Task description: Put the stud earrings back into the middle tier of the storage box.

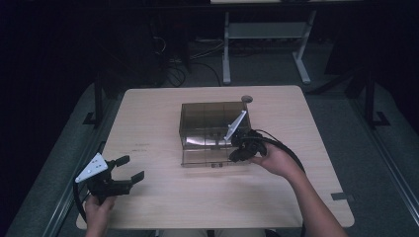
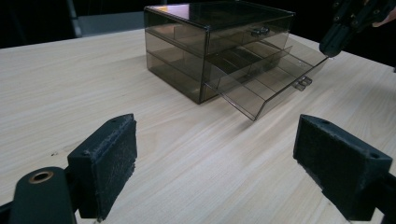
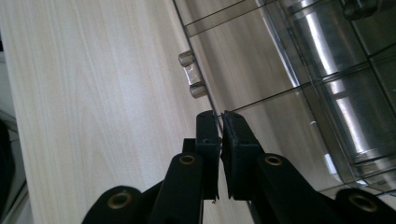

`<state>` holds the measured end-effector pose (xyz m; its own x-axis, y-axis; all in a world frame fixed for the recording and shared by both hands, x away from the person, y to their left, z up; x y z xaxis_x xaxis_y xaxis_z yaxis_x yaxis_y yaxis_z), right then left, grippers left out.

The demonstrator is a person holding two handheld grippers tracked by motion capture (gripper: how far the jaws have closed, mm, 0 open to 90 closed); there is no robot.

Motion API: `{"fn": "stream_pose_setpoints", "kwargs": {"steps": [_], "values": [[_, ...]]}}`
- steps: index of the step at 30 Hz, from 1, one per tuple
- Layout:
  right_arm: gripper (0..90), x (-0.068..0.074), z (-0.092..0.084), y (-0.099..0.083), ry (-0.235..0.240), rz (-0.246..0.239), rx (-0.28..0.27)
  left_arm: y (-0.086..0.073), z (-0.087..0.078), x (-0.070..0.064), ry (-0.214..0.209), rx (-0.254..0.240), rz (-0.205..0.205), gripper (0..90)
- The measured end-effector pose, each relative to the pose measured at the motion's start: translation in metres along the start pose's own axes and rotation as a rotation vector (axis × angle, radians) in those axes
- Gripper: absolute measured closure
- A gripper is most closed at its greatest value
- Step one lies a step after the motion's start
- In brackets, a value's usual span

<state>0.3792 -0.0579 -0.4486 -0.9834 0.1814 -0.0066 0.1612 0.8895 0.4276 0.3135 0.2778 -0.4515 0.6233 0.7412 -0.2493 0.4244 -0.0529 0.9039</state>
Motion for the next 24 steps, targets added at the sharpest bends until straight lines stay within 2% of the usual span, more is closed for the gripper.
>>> {"fn": "stream_pose_setpoints", "kwargs": {"steps": [15,24], "values": [[84.9,-0.025,0.013,-0.004,-0.016,0.040,0.035,0.000,-0.001,-0.001,0.001,0.000,0.005,12.9],[84.8,-0.034,0.021,-0.009,-0.016,0.063,0.057,0.000,-0.001,-0.001,0.000,0.000,0.002,12.9]]}}
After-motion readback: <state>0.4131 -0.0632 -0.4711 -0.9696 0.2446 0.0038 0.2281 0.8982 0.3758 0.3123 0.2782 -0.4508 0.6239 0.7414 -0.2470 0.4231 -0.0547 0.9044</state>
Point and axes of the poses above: each handheld gripper's, and its own axes: z roughly forward along the jaws, y roughly out of its top, x roughly to its left, the point moved 8 cm from there along z, roughly forward along the jaws, and after that the axes turned 9 degrees about -z, right-handed, at the moved point
